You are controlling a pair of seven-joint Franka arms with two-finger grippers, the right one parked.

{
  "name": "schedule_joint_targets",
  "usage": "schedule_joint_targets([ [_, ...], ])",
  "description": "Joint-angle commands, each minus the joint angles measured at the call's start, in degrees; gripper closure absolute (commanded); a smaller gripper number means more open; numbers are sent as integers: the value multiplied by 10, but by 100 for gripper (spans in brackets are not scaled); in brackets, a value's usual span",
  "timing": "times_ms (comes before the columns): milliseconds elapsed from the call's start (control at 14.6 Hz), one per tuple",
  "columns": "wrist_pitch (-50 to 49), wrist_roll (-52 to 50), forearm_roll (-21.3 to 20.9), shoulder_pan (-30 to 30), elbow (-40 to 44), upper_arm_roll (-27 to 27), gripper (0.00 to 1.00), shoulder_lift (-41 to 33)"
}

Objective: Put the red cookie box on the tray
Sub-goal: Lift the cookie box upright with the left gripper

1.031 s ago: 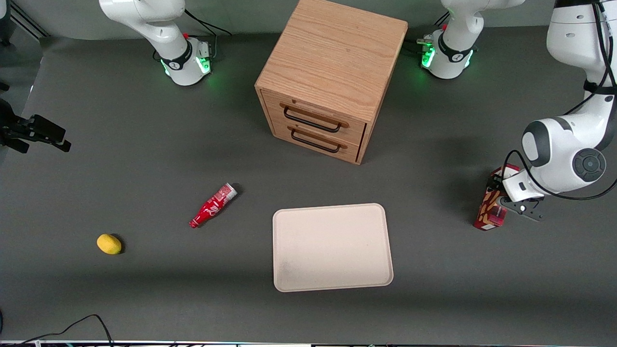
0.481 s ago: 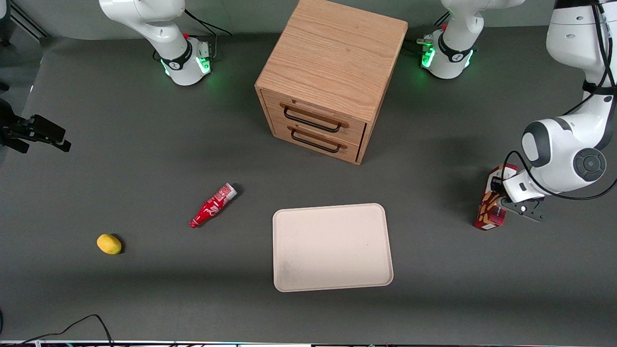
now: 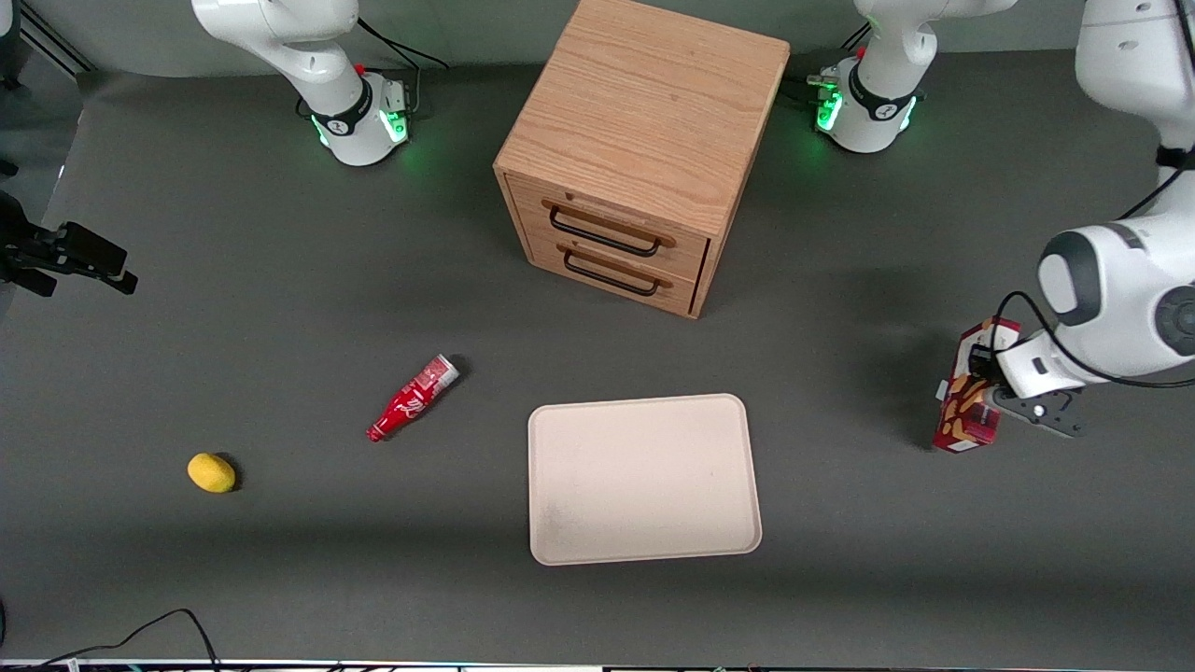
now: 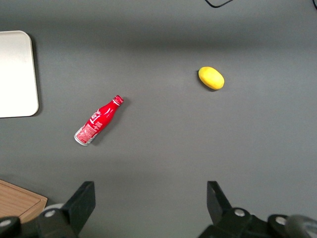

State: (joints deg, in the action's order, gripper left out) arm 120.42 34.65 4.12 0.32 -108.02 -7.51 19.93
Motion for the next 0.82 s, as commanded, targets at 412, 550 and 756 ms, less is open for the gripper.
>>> schedule_joint_targets([
  [412, -442, -238, 4, -3, 353, 65, 100, -33],
  [550, -447, -347, 6, -3, 371, 118, 100, -34],
  [756, -425, -498, 0, -2, 371, 215, 100, -21],
])
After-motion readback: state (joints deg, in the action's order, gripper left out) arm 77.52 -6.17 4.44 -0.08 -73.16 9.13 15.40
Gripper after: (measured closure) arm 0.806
